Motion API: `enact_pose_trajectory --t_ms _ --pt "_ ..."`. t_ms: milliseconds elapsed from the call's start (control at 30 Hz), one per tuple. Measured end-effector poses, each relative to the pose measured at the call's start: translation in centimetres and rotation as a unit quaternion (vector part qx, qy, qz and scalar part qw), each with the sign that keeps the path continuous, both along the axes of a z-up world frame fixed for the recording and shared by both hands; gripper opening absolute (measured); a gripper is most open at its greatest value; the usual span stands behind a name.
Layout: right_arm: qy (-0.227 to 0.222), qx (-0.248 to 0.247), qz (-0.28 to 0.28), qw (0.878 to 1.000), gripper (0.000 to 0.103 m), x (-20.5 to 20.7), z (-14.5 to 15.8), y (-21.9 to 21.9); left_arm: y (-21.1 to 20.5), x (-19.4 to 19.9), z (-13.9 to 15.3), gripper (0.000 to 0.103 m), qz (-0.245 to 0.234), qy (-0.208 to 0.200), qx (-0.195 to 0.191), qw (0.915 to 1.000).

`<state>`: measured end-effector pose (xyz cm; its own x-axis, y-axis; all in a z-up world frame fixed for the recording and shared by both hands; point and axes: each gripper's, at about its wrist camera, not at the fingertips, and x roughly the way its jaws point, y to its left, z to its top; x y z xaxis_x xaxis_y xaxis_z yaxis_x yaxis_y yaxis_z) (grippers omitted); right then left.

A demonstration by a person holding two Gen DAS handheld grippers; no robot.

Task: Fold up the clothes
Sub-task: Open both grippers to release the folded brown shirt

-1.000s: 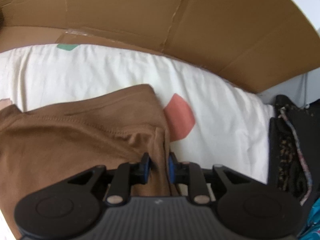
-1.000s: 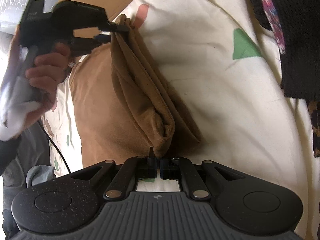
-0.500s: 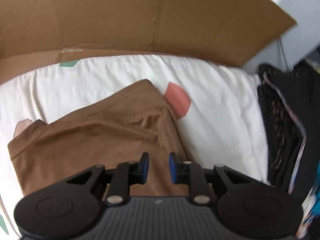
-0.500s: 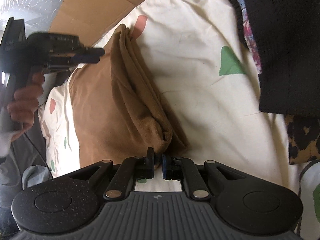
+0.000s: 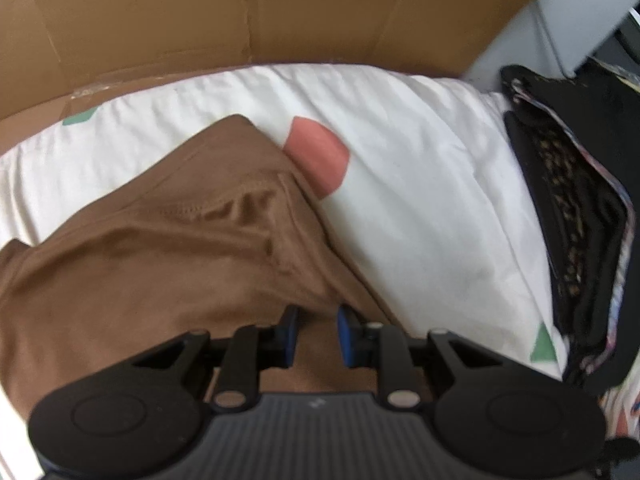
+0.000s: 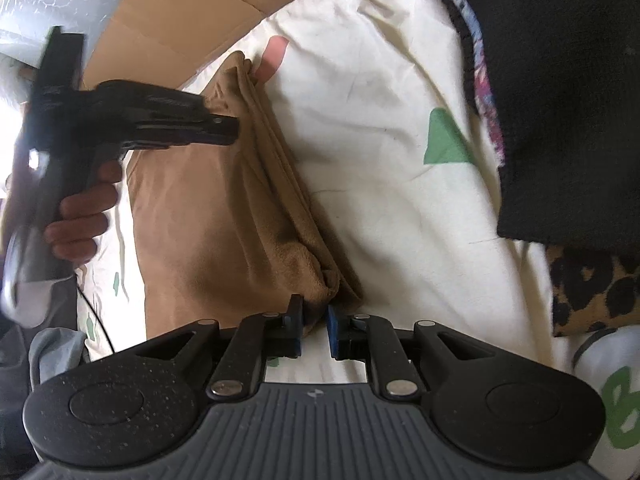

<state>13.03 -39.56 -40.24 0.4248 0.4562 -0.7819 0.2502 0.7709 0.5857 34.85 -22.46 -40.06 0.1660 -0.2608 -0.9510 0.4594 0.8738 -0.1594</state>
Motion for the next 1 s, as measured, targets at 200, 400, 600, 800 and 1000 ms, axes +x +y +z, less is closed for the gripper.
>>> enact_pose_trajectory --t_ms 200,400,600,800,1000 --pt "-0.018 -0.027 -0.012 0.999 0.032 -0.2 1.8 -1.2 0.0 1.1 -0.1 0.021 0.02 0.001 -0.012 0.9997" --pt "-0.029 -0.039 -0.01 0.999 0.033 0.6 2.5 -1.2 1.0 1.9 1.9 0.023 0.023 -0.017 -0.024 0.9993" --pt "-0.038 -0.065 0.018 0.997 0.033 2.8 2.3 0.5 1.5 3.5 1.3 0.023 0.041 -0.016 -0.025 0.9987" --pt "-0.035 -0.087 0.04 0.995 0.033 4.5 2.0 2.1 0.6 5.0 -0.1 0.023 0.064 -0.009 -0.021 0.9977" --pt "-0.012 -0.086 0.027 0.996 0.034 5.2 0.8 1.3 0.7 6.8 -0.2 0.024 0.097 0.001 -0.029 0.9949"
